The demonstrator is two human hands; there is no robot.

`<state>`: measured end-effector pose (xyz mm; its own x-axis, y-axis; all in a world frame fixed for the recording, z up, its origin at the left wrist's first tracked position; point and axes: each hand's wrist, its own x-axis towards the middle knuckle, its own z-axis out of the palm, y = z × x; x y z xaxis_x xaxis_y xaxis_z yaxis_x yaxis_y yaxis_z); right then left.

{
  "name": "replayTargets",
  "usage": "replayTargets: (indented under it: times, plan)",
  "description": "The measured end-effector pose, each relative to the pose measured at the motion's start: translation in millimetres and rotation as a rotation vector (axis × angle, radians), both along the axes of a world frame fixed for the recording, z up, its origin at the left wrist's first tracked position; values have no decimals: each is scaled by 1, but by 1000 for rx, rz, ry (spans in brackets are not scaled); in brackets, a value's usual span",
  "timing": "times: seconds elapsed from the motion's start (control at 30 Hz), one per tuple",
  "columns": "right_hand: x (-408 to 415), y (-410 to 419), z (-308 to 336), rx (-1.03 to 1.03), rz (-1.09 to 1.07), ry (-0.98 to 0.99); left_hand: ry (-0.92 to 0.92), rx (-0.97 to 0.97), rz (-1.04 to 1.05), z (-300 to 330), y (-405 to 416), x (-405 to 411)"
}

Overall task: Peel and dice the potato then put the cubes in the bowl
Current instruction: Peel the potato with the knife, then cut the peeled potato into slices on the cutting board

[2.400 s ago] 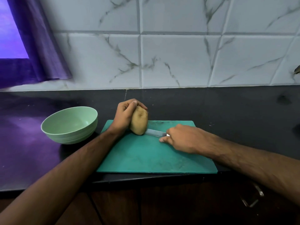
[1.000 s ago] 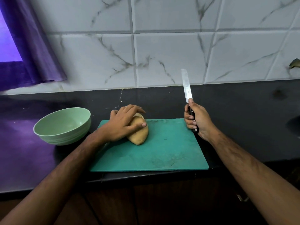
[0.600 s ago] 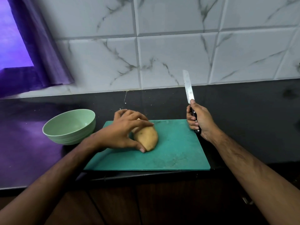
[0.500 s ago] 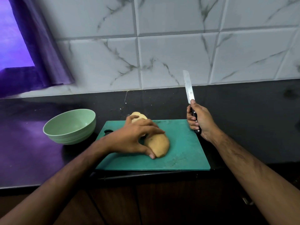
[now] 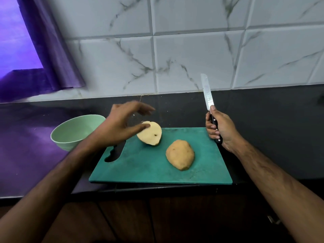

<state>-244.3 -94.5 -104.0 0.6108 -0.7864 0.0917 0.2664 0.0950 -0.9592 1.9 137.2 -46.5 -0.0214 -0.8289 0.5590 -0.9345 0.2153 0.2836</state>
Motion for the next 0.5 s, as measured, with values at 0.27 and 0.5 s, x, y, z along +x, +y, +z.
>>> replayTargets:
  times: [0.27, 0.5]
  plan:
    - [-1, 2, 1, 14, -7, -9, -371, 332, -184, -27, -26, -48]
    - [-1, 2, 1, 38, -2, -24, -494, 282, -58, -28, -56, -60]
